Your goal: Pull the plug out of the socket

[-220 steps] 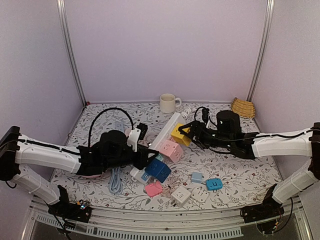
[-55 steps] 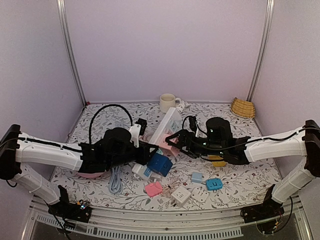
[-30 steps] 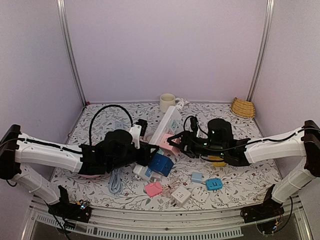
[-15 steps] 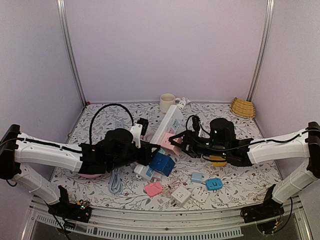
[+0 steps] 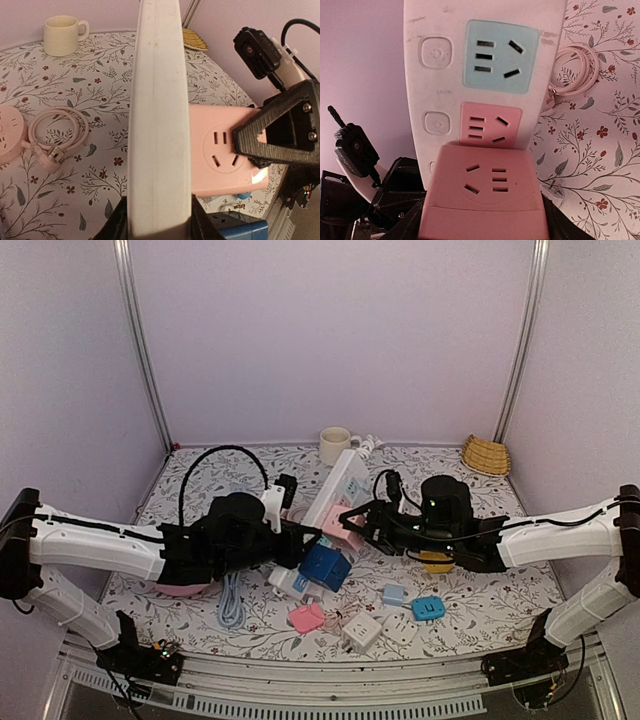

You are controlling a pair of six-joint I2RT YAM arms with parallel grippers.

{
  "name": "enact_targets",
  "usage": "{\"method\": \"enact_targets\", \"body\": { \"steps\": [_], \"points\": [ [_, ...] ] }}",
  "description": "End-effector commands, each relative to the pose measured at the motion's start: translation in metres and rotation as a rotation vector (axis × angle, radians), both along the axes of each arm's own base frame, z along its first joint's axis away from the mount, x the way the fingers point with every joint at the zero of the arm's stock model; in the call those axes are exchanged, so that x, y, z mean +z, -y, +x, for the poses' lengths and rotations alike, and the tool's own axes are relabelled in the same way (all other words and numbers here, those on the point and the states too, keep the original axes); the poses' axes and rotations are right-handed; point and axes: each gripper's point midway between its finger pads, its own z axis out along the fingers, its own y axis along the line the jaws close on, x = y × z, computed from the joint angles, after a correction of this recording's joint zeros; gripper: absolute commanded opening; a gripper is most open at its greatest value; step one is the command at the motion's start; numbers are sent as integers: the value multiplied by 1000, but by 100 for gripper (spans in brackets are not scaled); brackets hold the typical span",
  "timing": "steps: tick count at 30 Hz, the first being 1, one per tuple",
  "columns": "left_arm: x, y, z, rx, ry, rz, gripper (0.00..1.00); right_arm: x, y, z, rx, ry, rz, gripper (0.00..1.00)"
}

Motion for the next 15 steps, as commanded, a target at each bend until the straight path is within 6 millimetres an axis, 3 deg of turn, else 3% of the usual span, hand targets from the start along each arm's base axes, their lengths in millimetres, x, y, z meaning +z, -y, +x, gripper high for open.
{"method": "enact_targets", "body": {
  "steps": [1, 15],
  "points": [
    [3, -52, 54, 292, 27, 42, 0, 23, 5, -7, 26, 82, 7, 9],
    [2, -60, 59, 310, 48, 80, 0, 26, 11, -6, 27, 86, 4, 9]
  ]
}}
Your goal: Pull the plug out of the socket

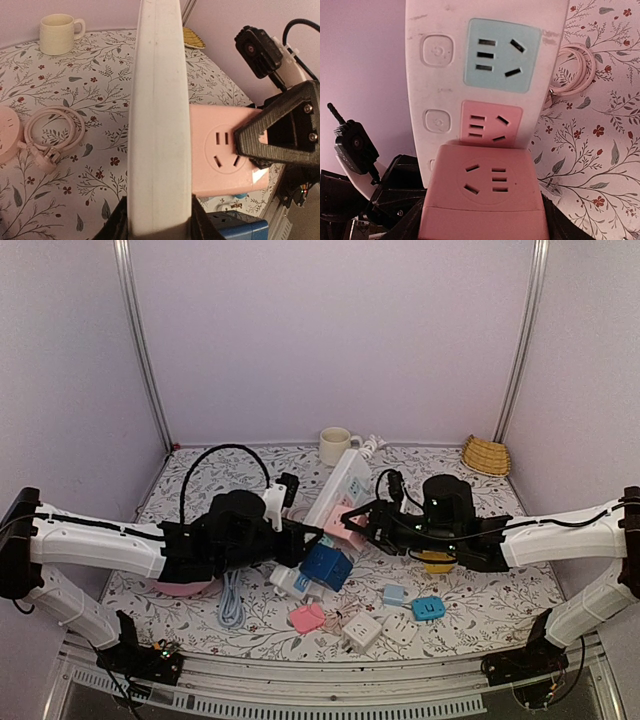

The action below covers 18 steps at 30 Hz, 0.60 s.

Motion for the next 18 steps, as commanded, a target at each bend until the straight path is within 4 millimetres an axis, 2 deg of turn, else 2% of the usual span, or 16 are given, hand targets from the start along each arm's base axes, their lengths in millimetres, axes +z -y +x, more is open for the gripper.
{"method": "enact_targets", "body": {
  "steps": [1, 9, 18],
  "points": [
    [1, -63, 57, 325, 65, 91, 0, 25, 6, -6, 40, 82, 19, 9],
    [0, -68, 57, 336, 86, 121, 0, 22, 12, -5, 61, 67, 26, 10],
    [10, -65, 53, 324, 125, 130, 0, 20, 24, 1, 47, 62, 25, 10]
  ]
}}
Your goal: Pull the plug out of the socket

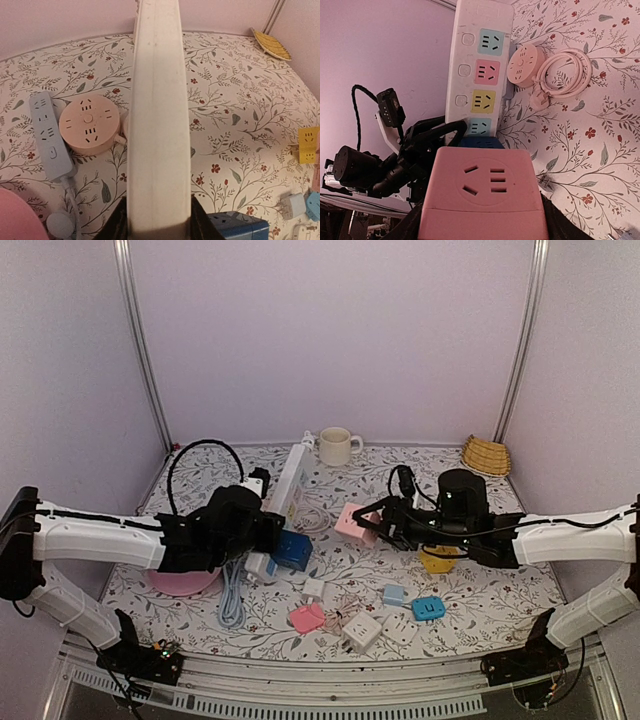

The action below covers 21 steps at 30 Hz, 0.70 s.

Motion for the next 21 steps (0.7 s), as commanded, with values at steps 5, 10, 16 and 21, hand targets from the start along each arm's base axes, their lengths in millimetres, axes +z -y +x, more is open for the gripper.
{"method": "enact_targets", "body": {
  "steps": [5, 10, 16, 21],
  "points": [
    [41, 4, 7, 35, 93, -115, 0, -2, 20, 9, -44, 42, -43, 13],
    [52, 3, 5, 29, 101, -144, 0, -39, 46, 24, -110, 4, -141, 14],
    [61, 3, 4, 23, 110, -167, 0, -70, 51, 35, -133, -17, -242, 18],
    [61, 5, 4, 17, 104, -170, 0, -92, 45, 42, -119, -48, -289, 24]
  ]
}}
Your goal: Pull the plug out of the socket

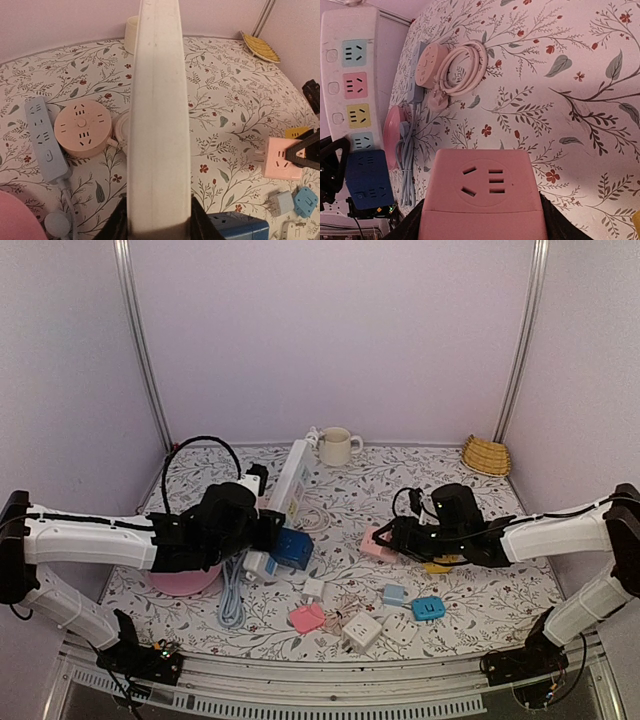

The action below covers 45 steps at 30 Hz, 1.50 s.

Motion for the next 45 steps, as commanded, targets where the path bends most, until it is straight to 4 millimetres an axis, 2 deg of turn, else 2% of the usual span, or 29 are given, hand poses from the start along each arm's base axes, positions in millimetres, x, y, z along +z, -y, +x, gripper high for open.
{"method": "enact_targets", "body": {
  "steps": [1, 5, 11, 17, 23, 33, 39, 42, 45],
  "points": [
    [47, 9, 7, 12, 88, -149, 0, -9, -6, 12, 4, 11, -36, 25],
    [47, 8, 7, 16, 88, -148, 0, -22, -3, 15, -11, -7, -61, 38],
    [46, 5, 7, 20, 87, -147, 0, -28, 8, 13, -40, -19, -75, 75],
    [46, 5, 7, 20, 86, -150, 0, -19, 19, 12, -65, -2, -61, 93],
    [48, 4, 7, 20, 91, -151, 0, -10, 39, 6, -112, 14, -49, 94],
    [49, 6, 7, 12, 86, -163, 0, -7, 85, -15, -229, 28, -60, 97],
    [50, 12, 6, -6, 78, -178, 0, 4, 107, -19, -295, 63, -87, 99],
    [50, 15, 7, -12, 74, -183, 0, 3, 113, -17, -309, 57, -101, 99],
    [50, 18, 7, -19, 68, -197, 0, 8, 110, -17, -290, 64, -96, 99]
  ]
}}
